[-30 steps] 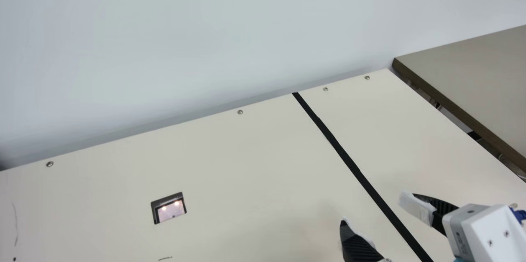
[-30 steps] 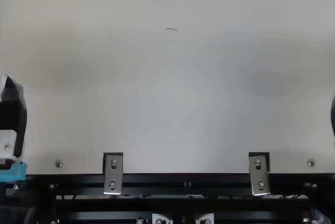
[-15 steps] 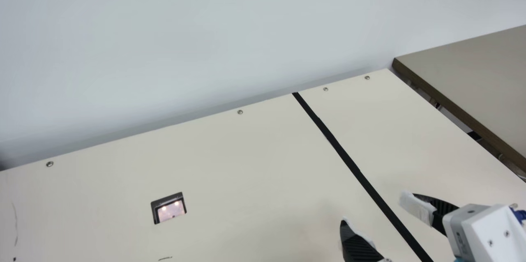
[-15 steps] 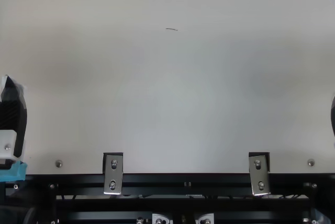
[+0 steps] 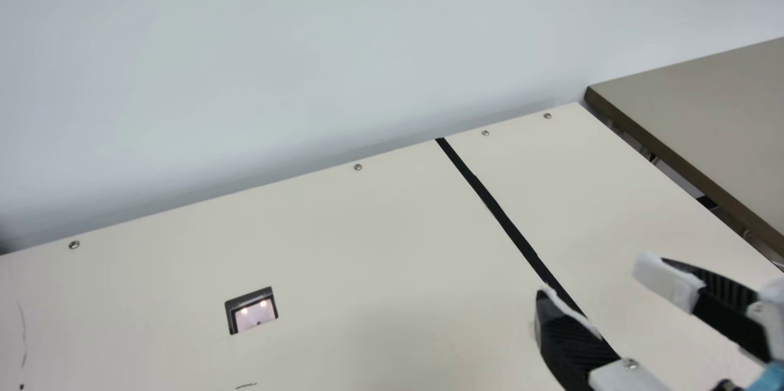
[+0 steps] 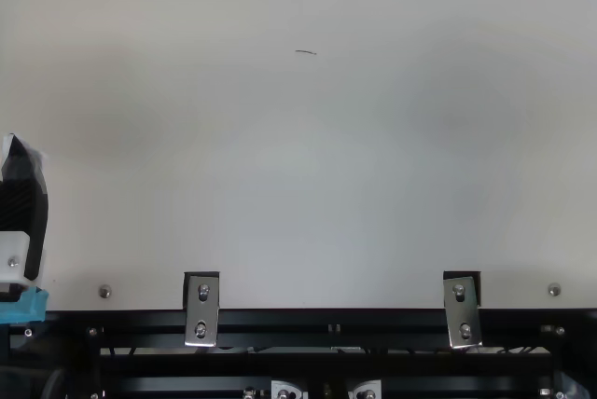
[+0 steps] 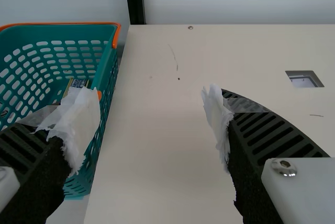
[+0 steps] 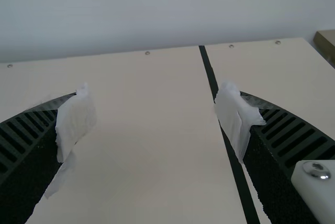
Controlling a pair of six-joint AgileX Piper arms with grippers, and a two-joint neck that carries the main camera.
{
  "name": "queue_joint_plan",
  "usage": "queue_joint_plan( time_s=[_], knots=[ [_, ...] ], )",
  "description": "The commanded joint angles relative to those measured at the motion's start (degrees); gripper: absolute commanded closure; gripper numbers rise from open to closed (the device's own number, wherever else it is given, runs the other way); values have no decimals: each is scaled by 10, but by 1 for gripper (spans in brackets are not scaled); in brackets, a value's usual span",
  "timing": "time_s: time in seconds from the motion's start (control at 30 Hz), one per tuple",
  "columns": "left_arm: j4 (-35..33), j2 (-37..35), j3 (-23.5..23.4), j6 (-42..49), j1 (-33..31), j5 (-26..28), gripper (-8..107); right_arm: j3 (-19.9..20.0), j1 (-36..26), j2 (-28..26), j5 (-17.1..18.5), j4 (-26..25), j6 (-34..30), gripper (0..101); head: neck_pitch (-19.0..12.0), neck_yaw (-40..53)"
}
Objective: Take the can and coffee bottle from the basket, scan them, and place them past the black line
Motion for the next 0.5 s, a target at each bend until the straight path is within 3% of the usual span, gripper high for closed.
queue_joint_plan(
  time_s=[0.0,0.47],
  knots=[
    [0,0,0,0,0,0,9,-44,9,-3,33,-1,23,0,-15,6],
    [0,0,0,0,0,0,9,-185,96,-27,211,44,166,0,-15,6]
  ],
)
